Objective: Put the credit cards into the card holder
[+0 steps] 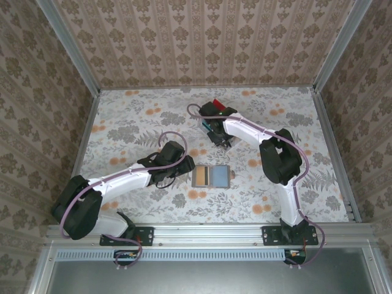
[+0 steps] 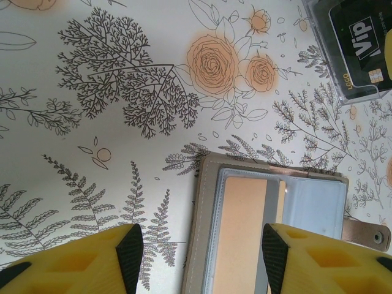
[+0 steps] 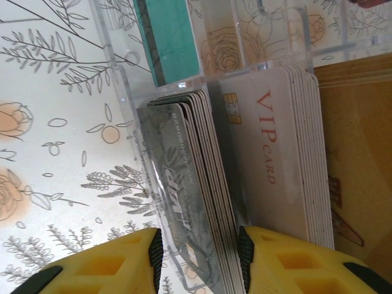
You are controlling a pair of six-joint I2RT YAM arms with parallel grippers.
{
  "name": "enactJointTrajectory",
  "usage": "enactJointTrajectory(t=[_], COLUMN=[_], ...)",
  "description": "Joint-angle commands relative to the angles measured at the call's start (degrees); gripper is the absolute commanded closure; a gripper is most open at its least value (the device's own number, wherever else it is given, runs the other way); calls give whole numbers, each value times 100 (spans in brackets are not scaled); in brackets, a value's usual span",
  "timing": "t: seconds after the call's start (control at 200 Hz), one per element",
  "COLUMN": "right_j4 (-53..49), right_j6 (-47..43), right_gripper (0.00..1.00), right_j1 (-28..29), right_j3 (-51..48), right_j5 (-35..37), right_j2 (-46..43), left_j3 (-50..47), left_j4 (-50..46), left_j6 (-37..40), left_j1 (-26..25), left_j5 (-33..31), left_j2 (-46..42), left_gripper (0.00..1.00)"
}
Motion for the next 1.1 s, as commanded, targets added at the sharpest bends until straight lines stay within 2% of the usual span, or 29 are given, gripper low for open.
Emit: enactJointTrajectory(t=[0.0,0.495,0.735,0.86,0.93,1.095], right_j4=[-182,46,276,360,332,314], right_j6=[-163,-296,-323,-357,-357,-349], right_gripper=[60,65,67,73,81,83], right_j1=[54,190,225,223,223,223], right_j3=[135,53,-131,-209,-194,-207], right_j5=[469,1188,1390,1395,1392,1439], right_j2=[237,271,4,-82,-72,-77], left_j3=[-41,-35,-37,-41,-42,-37], left_j4=[-109,-114,-133,-124,-124,-124], left_j6=[-69,-75,-83,-77,-85,-75], left_j1=[32,34,32,36,32,32], left_j5=[-8,2,-1,14,15,23], left_j2=[-133,-99,-100,-104,-98,-100], left_gripper=[43,42,42,42,42,42])
